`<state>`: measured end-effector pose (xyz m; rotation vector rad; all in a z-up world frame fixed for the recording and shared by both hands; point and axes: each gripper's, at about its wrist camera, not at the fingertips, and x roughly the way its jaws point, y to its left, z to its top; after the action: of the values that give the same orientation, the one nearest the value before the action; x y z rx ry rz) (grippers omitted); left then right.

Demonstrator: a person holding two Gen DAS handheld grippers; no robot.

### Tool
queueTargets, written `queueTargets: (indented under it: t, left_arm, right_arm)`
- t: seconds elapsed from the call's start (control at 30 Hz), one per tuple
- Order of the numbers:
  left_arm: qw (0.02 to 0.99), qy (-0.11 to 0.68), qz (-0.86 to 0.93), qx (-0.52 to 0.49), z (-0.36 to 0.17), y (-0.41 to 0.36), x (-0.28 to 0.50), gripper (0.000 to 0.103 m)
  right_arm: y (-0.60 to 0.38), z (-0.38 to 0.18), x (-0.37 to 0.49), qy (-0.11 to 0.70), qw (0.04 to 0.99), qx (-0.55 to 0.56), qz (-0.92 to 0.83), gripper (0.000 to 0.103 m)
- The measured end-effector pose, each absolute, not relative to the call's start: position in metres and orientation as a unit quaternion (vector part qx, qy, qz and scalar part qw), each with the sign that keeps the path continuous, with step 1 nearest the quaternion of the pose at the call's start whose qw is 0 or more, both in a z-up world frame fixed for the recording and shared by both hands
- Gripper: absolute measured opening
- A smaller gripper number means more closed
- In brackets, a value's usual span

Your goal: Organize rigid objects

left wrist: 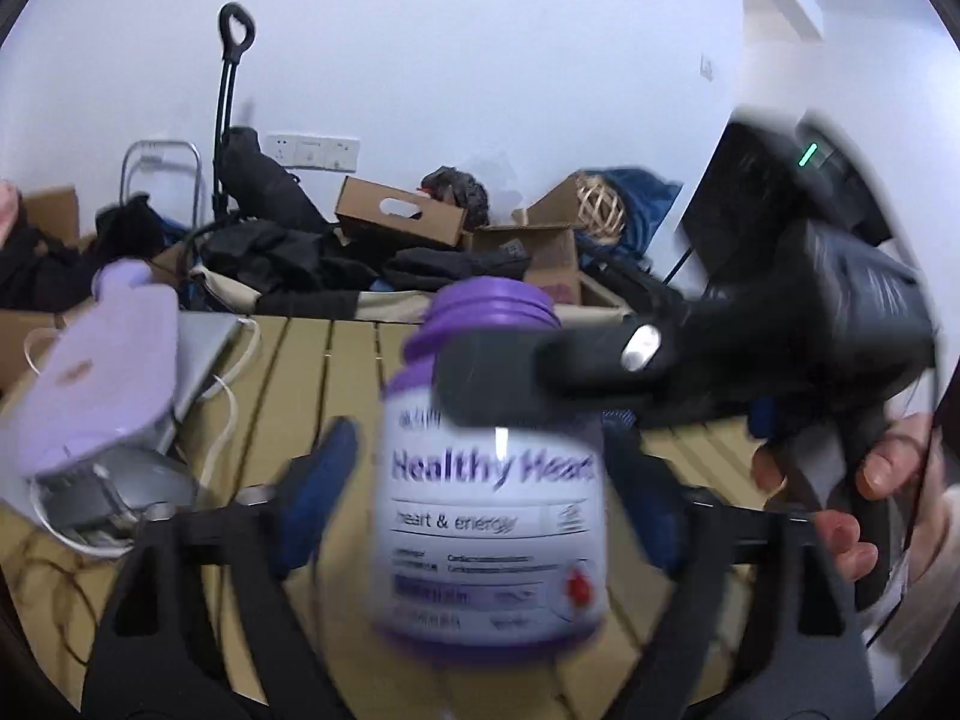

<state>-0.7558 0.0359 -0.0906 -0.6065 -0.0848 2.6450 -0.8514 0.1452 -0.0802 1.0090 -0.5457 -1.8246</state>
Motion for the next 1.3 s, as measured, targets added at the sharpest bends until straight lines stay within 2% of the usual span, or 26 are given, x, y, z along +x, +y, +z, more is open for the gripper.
queueTargets:
  t: [0.03,0.1,0.13,0.23,0.3,0.63,0.9,0.97,1.03,1.13,1.23,1.3]
  left_arm:
    - [0.203,-0.018,0.956,-0.212,-0.09,0.036,-0.756,0.084]
    - [0.207,-0.014,0.957,-0.202,-0.089,0.036,-0.758,0.07]
    - [0.216,-0.014,0.956,-0.198,-0.09,0.037,-0.759,0.06]
    - [0.184,-0.009,0.964,-0.192,-0.09,0.039,-0.77,0.06]
    - [0.173,-0.017,0.966,-0.19,-0.091,0.038,-0.776,0.06]
    - [0.143,-0.029,0.964,-0.223,-0.112,0.04,-0.812,0.06]
    - [0.17,-0.004,0.957,-0.235,-0.122,0.051,-0.804,0.06]
    - [0.164,0.012,0.953,-0.256,-0.129,0.053,-0.804,0.065]
    - [0.137,0.013,0.942,-0.307,-0.14,0.052,-0.808,0.077]
    - [0.132,0.017,0.919,-0.37,-0.156,0.046,-0.806,0.077]
    - [0.129,0.014,0.902,-0.413,-0.165,0.034,-0.798,0.084]
    - [0.13,0.005,0.893,-0.431,-0.167,0.025,-0.793,0.085]
  right_arm:
    - [0.145,-0.074,-0.849,-0.186,0.457,0.403,-0.771,0.068]
    - [0.134,-0.058,-0.836,-0.079,0.426,0.356,-0.828,0.068]
    - [0.123,-0.052,-0.827,-0.019,0.424,0.328,-0.844,0.068]
    - [0.102,-0.046,-0.814,0.093,0.418,0.273,-0.861,0.068]
    - [0.094,-0.047,-0.817,0.128,0.419,0.26,-0.861,0.068]
    - [0.093,-0.062,-0.861,0.134,0.458,0.273,-0.835,0.068]
    - [0.101,-0.075,-0.857,0.143,0.426,0.283,-0.847,0.068]
    - [0.104,-0.081,-0.852,0.132,0.421,0.287,-0.85,0.068]
    - [0.106,-0.094,-0.852,0.111,0.421,0.296,-0.85,0.068]
    - [0.103,-0.111,-0.852,0.111,0.4,0.302,-0.858,0.068]
    - [0.095,-0.125,-0.846,0.137,0.376,0.301,-0.866,0.068]
    - [0.09,-0.13,-0.84,0.157,0.361,0.291,-0.872,0.069]
